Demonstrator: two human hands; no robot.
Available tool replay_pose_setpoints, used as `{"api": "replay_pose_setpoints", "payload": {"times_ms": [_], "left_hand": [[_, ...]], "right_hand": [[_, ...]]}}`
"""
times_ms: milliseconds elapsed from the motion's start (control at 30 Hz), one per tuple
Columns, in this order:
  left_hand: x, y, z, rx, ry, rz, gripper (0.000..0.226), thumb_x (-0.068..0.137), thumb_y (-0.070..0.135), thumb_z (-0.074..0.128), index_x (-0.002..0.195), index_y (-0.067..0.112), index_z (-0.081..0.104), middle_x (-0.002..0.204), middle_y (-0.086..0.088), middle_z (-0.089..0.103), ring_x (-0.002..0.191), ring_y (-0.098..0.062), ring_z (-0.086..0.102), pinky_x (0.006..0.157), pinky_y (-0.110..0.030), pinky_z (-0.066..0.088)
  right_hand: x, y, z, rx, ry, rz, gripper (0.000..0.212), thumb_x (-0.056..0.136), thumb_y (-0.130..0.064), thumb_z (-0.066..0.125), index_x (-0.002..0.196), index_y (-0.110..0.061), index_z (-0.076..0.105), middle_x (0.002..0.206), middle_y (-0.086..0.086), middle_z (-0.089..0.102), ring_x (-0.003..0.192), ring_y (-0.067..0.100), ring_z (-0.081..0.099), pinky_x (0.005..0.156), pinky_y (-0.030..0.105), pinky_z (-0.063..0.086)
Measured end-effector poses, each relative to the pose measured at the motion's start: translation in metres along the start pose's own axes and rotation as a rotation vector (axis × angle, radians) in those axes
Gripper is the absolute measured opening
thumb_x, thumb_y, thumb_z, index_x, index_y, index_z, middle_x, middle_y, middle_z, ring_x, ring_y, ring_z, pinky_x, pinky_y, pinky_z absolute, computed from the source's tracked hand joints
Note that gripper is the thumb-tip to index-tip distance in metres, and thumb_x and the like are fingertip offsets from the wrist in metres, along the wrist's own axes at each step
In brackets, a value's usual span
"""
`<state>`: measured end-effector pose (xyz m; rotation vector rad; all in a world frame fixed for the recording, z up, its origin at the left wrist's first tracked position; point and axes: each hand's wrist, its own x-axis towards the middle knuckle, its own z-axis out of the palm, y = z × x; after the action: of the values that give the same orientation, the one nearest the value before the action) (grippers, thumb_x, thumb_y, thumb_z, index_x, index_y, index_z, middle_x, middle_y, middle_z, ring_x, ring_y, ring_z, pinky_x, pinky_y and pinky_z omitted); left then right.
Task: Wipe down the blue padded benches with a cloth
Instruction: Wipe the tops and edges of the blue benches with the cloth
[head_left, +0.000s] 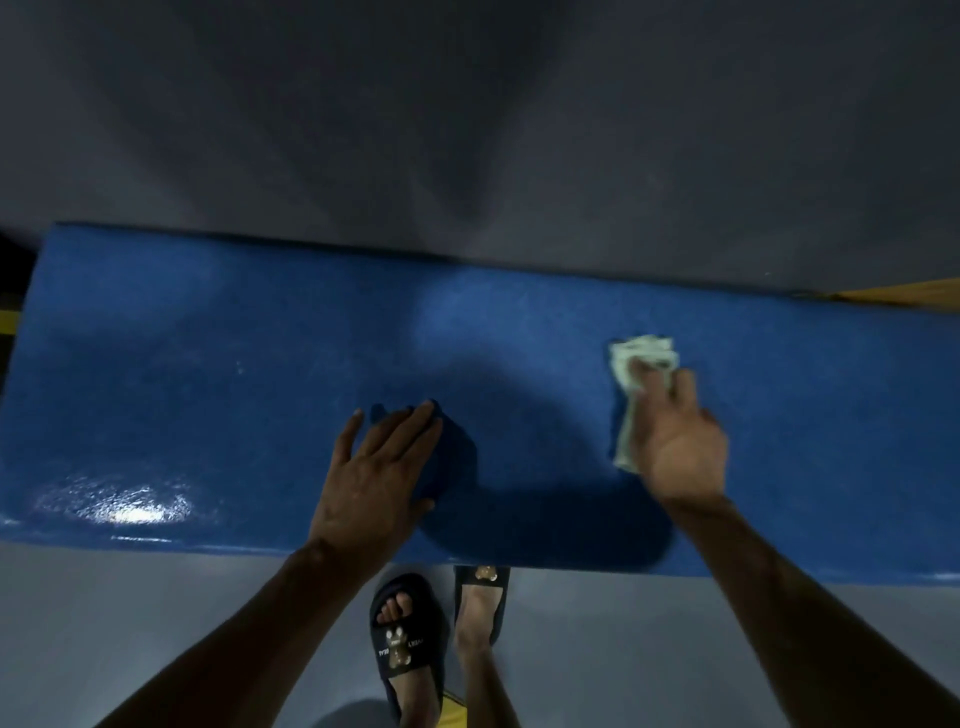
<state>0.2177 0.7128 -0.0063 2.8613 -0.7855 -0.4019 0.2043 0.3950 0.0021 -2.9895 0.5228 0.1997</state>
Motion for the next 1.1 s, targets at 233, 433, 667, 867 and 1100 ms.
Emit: {"api": "replay_pose_setpoints", "payload": {"times_ms": [233,433,667,867,1100], "left_hand": [[0.005,-0.002,0.001,-0.036,-0.009,-0.013,0.105,0.050,0.045,0.092,0.143,0.020,0.051,0.151,0.005,0.046,0.129,-0.020,0.053,0.114,-0.051,0.019],[0.007,-0.002,0.001,-0.031,-0.024,-0.024,0.106,0.049,0.048,0.091,0.144,0.023,0.049,0.150,0.006,0.047,0.128,-0.020,0.054,0.115,-0.051,0.021],[0.007,-0.003,0.003,-0.058,0.034,-0.005,0.105,0.048,0.045,0.092,0.142,0.020,0.051,0.149,0.004,0.049,0.128,-0.017,0.046,0.114,-0.050,0.021],[0.008,-0.005,0.001,-0.070,0.044,0.010,0.102,0.048,0.047,0.091,0.139,0.020,0.055,0.146,0.003,0.052,0.127,-0.016,0.045,0.113,-0.048,0.021],[0.026,-0.013,-0.014,-0.067,0.097,0.032,0.101,0.044,0.043,0.094,0.136,0.019,0.057,0.128,-0.001,0.066,0.105,-0.027,0.066,0.108,-0.047,0.026]], "right_hand": [[-0.013,-0.105,0.023,0.191,-0.017,0.240,0.051,0.086,-0.010,0.055,0.137,-0.014,0.048,0.141,0.017,0.047,0.079,0.041,0.065,0.063,0.044,0.053],[-0.003,-0.103,0.002,0.092,-0.060,-0.382,0.049,0.076,-0.023,0.068,0.124,-0.029,0.060,0.113,0.006,0.063,0.060,0.022,0.063,0.049,0.027,0.048],[0.041,0.013,-0.006,0.068,0.021,0.212,0.034,0.096,-0.020,0.043,0.129,-0.017,0.045,0.130,0.016,0.043,0.078,0.045,0.061,0.067,0.046,0.046],[0.037,-0.089,0.010,0.149,0.078,0.208,0.046,0.081,-0.012,0.059,0.127,-0.017,0.051,0.141,0.011,0.044,0.068,0.040,0.063,0.054,0.038,0.048],[0.037,-0.096,0.005,0.041,-0.052,-0.434,0.056,0.081,-0.017,0.066,0.134,-0.027,0.050,0.128,0.009,0.052,0.072,0.036,0.064,0.055,0.039,0.052]]}}
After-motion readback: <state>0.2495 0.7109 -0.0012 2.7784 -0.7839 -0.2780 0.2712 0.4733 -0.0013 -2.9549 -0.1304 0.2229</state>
